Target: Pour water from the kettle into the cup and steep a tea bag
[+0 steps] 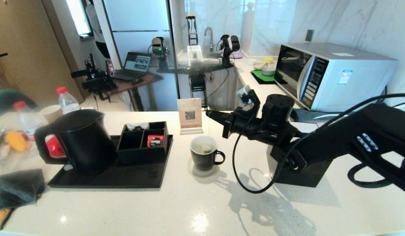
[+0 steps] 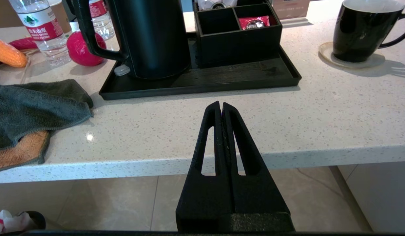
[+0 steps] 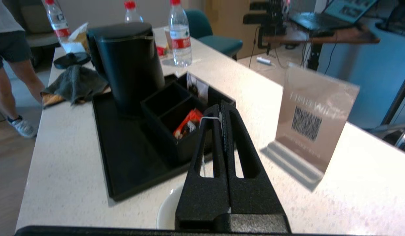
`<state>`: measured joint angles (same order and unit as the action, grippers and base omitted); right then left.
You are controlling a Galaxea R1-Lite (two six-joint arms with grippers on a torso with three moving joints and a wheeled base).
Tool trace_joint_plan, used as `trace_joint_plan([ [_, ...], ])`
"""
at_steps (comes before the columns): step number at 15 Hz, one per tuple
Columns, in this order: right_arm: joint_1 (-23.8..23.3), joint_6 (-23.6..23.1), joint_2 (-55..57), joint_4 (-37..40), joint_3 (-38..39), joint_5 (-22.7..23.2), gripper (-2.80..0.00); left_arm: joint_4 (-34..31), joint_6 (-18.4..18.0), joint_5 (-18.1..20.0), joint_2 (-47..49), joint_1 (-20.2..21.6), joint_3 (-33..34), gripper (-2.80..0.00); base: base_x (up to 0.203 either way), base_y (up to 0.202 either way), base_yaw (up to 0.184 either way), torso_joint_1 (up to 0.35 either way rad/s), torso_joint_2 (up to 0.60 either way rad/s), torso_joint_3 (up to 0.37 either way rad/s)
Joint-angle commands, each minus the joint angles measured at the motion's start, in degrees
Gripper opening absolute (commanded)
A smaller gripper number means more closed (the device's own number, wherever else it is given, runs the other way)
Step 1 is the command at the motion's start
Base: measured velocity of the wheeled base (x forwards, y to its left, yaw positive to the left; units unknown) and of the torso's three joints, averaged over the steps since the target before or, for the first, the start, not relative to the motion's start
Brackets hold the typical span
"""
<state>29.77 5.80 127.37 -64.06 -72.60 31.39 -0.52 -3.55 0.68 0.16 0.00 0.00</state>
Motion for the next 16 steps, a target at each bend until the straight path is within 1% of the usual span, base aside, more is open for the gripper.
trace_joint_plan([
  [1,-0.05,0.08,-0.71,1.06,-3.51,0.12,-2.80,0.00,0.12,0.10,-0.16,0.00,0.00,-2.80,0.000,0.000,0.000,0.000,0.00,0.000],
  [3,-0.05,0.05,-2.07,3.77,-4.81,-0.04,-2.80,0.00,0.12,0.02,-0.16,0.00,0.00,-2.80,0.000,0.000,0.000,0.000,0.00,0.000],
  [7,0.03,0.00,-2.38,4.03,-3.95,-2.65,-2.80,0.00,0.12,0.02,-0.16,0.00,0.00,-2.80,0.000,0.000,0.000,0.000,0.00,0.000],
  [11,0.12,-0.27,-2.38,3.94,-3.40,-2.74,-2.80,0.00,0.12,0.02,-0.16,0.07,0.00,-2.80,0.000,0.000,0.000,0.000,0.00,0.000],
  [14,0.29,-0.44,-1.69,3.04,-0.31,-2.52,-2.80,0.00,0.16,0.02,-0.16,0.00,0.00,-2.80,0.000,0.000,0.000,0.000,0.00,0.000],
  [16,0.30,-1.92,-1.24,0.41,3.79,-2.31,-2.80,0.00,0.21,0.02,-0.16,0.00,0.00,-2.80,0.000,0.000,0.000,0.000,0.00,0.000],
])
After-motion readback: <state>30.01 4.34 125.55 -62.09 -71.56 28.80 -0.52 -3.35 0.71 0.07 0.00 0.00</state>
